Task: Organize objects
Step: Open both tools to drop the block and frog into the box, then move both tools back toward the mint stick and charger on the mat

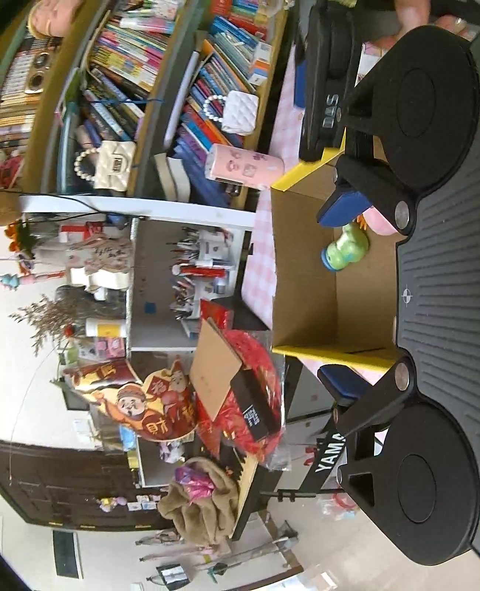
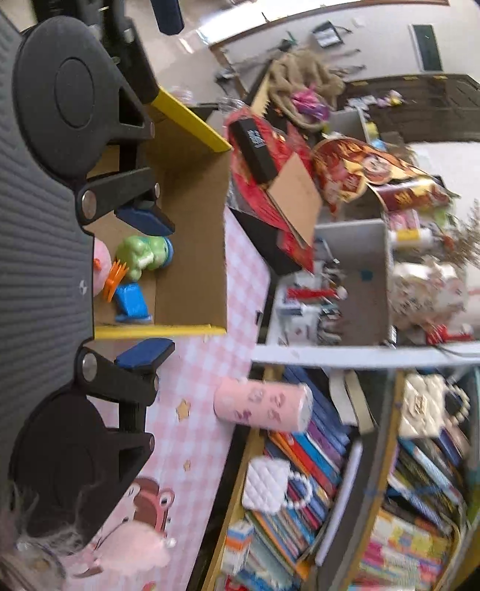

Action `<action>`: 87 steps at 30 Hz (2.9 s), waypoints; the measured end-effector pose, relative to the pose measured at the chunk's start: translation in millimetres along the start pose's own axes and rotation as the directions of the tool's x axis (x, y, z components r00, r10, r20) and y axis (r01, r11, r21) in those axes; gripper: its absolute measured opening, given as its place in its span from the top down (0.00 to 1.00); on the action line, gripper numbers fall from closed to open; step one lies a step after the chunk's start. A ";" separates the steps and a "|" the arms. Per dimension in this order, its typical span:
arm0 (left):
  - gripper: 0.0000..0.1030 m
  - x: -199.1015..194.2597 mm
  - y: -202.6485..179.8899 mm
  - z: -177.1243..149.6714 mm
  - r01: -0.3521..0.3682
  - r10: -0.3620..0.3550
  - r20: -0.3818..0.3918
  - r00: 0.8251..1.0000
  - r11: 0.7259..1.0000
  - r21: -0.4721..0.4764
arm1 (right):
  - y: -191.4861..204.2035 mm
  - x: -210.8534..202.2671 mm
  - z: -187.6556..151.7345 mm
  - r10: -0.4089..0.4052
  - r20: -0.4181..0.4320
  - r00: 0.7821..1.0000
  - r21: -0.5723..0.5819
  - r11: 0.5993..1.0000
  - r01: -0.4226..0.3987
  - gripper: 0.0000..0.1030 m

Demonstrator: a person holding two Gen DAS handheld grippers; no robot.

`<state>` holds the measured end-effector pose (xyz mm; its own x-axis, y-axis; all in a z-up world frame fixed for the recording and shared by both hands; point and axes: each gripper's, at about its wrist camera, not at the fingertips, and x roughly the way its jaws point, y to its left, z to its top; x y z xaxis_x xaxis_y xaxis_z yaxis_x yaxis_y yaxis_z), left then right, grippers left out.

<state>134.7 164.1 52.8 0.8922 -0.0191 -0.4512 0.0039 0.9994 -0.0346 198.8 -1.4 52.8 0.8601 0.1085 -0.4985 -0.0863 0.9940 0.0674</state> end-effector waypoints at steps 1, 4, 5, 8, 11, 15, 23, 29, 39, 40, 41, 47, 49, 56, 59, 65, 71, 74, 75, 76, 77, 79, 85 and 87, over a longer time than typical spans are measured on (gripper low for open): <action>0.18 -4.0 2.2 -1.9 0.001 -0.001 0.003 1.000 1.000 -0.002 | -0.4 -8.6 -3.1 -0.011 0.009 1.000 0.010 1.000 0.011 0.41; 0.18 -18.1 11.0 -11.5 0.001 -0.001 -0.004 1.000 1.000 -0.012 | 2.5 -30.1 -14.9 -0.028 0.025 0.999 0.017 0.999 0.028 0.39; 0.18 -22.5 13.9 -15.3 0.002 -0.002 -0.010 1.000 1.000 -0.016 | 5.0 -37.7 -21.2 -0.033 0.025 0.999 0.012 0.999 0.033 0.38; 0.18 -36.2 21.7 -29.9 -0.003 0.002 -0.029 1.000 1.000 -0.022 | 13.5 -55.1 -42.9 -0.041 0.001 0.999 -0.009 0.999 0.041 0.37; 0.18 -49.0 28.2 -44.9 -0.009 0.008 -0.057 0.998 1.000 -0.023 | 23.1 -67.7 -66.8 -0.043 -0.051 0.998 -0.018 0.999 0.042 0.37; 0.18 -64.9 31.8 -62.8 -0.013 0.012 -0.088 0.996 1.000 -0.017 | 35.8 -82.9 -93.9 -0.041 -0.106 0.994 -0.008 0.999 0.040 0.37; 0.18 -87.6 27.4 -90.2 0.004 -0.002 -0.149 0.989 1.000 0.013 | 46.1 -113.5 -136.1 -0.057 -0.162 0.985 -0.007 0.998 0.057 0.36; 0.18 -96.6 12.0 -107.5 0.068 -0.056 -0.195 0.979 0.996 0.055 | 38.7 -132.8 -159.7 -0.112 -0.187 0.976 0.025 0.993 0.118 0.35; 0.18 -99.7 -27.9 -119.2 0.235 -0.202 -0.242 0.949 0.965 0.116 | 8.2 -167.0 -181.7 -0.244 -0.202 0.948 0.090 0.960 0.266 0.32; 0.18 -99.2 -31.9 -119.2 0.243 -0.209 -0.242 0.947 0.962 0.121 | 4.6 -169.5 -182.9 -0.255 -0.205 0.945 0.098 0.955 0.279 0.32; 0.18 -98.2 -36.3 -118.9 0.253 -0.217 -0.244 0.945 0.959 0.126 | 0.9 -172.2 -183.9 -0.267 -0.207 0.941 0.106 0.950 0.292 0.32; 0.18 -90.0 -66.6 -117.8 0.315 -0.270 -0.266 0.925 0.937 0.148 | -25.2 -187.7 -188.7 -0.335 -0.206 0.919 0.141 0.920 0.367 0.30; 0.18 -87.6 -78.9 -116.8 0.342 -0.293 -0.269 0.918 0.927 0.157 | -35.3 -191.6 -190.9 -0.355 -0.214 0.910 0.156 0.907 0.391 0.30; 0.18 -75.2 -121.1 -115.9 0.399 -0.334 -0.299 0.894 0.897 0.191 | -74.7 -196.9 -195.4 -0.401 -0.243 0.883 0.193 0.872 0.450 0.29; 0.18 -68.3 -134.7 -113.4 0.401 -0.334 -0.302 0.893 0.895 0.195 | -90.1 -194.0 -193.1 -0.405 -0.251 0.879 0.205 0.866 0.457 0.29; 0.18 -51.2 -157.7 -105.9 0.380 -0.314 -0.304 0.899 0.905 0.190 | -117.3 -179.1 -182.1 -0.387 -0.260 0.884 0.193 0.876 0.441 0.29; 0.18 -28.4 -179.1 -100.9 0.341 -0.273 -0.322 0.906 0.924 0.175 | -144.0 -159.0 -170.0 -0.357 -0.267 0.895 0.171 0.896 0.409 0.29; 0.18 -16.6 -188.7 -98.1 0.321 -0.254 -0.329 0.909 0.933 0.165 | -157.3 -147.8 -163.4 -0.337 -0.267 0.903 0.159 0.909 0.387 0.29; 0.18 -12.2 -192.5 -97.4 0.311 -0.245 -0.333 0.911 0.936 0.162 | -161.1 -143.8 -161.5 -0.330 -0.268 0.905 0.154 0.913 0.379 0.29; 0.18 -9.5 -195.0 -97.1 0.305 -0.239 -0.334 0.912 0.939 0.159 | -165.3 -139.9 -159.6 -0.322 -0.268 0.908 0.149 0.917 0.370 0.29; 0.18 -6.0 -197.8 -96.2 0.298 -0.234 -0.335 0.912 0.942 0.154 | -169.4 -135.9 -157.6 -0.314 -0.269 0.910 0.145 0.921 0.361 0.29; 0.18 0.1 -202.9 -94.3 0.283 -0.222 -0.337 0.915 0.949 0.141 | -177.4 -128.2 -154.6 -0.298 -0.270 0.916 0.137 0.929 0.343 0.29; 0.18 20.1 -215.6 -88.9 0.215 -0.162 -0.361 0.918 0.970 0.112 | -199.7 -108.4 -149.3 -0.251 -0.277 0.927 0.119 0.949 0.293 0.29; 0.18 27.8 -219.6 -87.4 0.182 -0.127 -0.375 0.918 0.977 0.113 | -205.3 -101.6 -147.5 -0.237 -0.274 0.932 0.109 0.955 0.275 0.29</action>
<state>119.1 -58.4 -30.2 0.6497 -0.1558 -0.7441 0.2169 0.9761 -0.0150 55.0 -214.3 -37.9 0.6840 -0.1306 -0.7177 0.2088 0.9777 0.0211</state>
